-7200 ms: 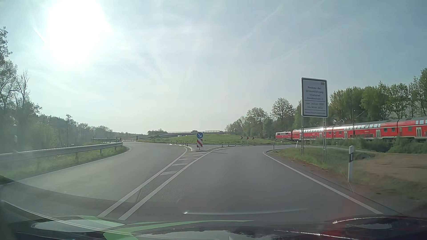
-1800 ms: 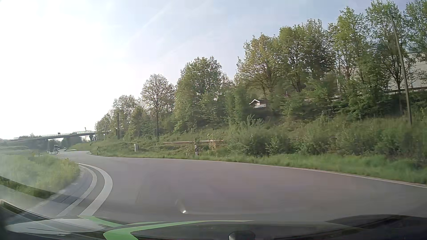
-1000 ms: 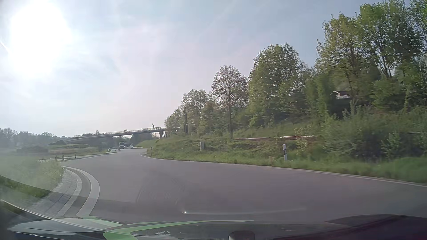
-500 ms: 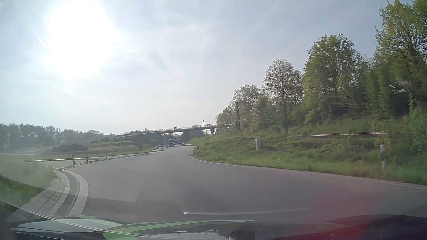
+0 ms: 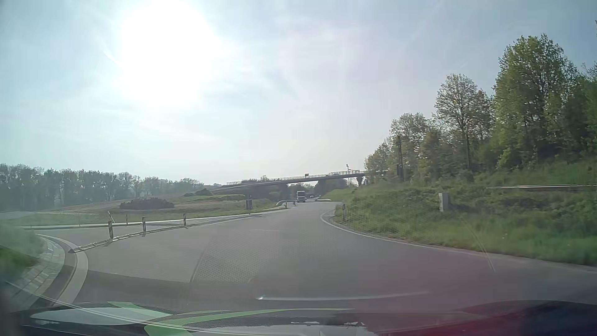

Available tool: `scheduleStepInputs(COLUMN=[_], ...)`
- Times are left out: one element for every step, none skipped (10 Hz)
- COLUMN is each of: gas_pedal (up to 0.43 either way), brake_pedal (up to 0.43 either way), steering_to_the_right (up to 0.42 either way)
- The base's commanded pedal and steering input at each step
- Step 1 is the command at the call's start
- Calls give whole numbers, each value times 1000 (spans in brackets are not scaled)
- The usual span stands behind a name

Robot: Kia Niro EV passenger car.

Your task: Follow the waypoints while adhering to traffic rules and regulations

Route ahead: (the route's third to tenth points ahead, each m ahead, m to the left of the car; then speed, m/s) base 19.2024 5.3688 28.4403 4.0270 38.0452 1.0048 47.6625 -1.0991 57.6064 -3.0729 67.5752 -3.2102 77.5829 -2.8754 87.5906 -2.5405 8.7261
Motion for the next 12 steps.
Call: scheduleStepInputs(gas_pedal=[118, 130, 138, 169, 177, 197, 220, 220, 220, 228, 228, 228], brake_pedal=[0, 0, 0, 0, 0, 0, 0, 0, 0, 0, 0, 0], steering_to_the_right=[-129, -111, -97, -81, -66, -51, -30, -12, -5, 7, 27, 44])
